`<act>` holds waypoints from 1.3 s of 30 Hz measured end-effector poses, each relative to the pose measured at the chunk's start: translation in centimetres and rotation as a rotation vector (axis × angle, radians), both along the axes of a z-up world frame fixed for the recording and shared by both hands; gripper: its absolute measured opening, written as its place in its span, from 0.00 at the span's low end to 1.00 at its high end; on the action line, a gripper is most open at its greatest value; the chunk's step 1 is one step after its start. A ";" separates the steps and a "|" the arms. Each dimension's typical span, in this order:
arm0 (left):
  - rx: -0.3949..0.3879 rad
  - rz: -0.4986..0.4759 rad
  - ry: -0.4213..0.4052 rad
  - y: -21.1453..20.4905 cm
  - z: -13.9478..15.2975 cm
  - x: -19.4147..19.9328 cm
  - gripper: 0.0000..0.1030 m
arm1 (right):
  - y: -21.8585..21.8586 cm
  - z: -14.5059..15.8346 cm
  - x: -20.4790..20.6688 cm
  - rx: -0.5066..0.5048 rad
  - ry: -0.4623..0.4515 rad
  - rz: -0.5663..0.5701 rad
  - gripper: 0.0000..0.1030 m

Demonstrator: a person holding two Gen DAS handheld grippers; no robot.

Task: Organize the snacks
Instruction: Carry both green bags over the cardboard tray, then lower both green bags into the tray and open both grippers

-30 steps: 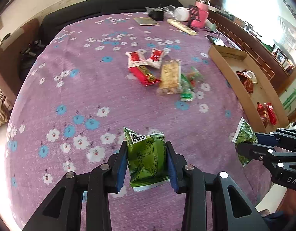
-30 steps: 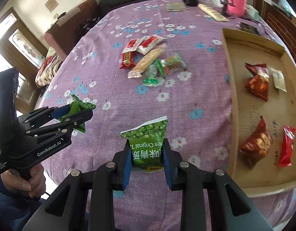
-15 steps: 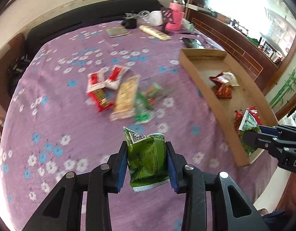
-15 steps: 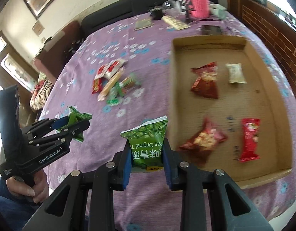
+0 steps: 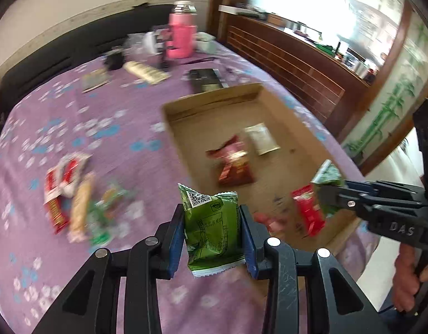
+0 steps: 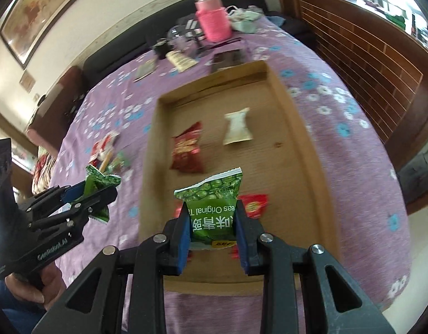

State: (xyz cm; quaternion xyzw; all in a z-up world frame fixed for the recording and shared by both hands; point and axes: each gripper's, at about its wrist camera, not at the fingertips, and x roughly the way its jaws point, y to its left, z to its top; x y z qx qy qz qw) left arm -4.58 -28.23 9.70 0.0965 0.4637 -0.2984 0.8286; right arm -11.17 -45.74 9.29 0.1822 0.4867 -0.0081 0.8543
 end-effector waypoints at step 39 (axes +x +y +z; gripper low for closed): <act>0.074 -0.100 0.066 -8.5 -4.1 1.0 0.48 | -3.3 -2.9 4.1 -0.019 0.059 -0.043 0.35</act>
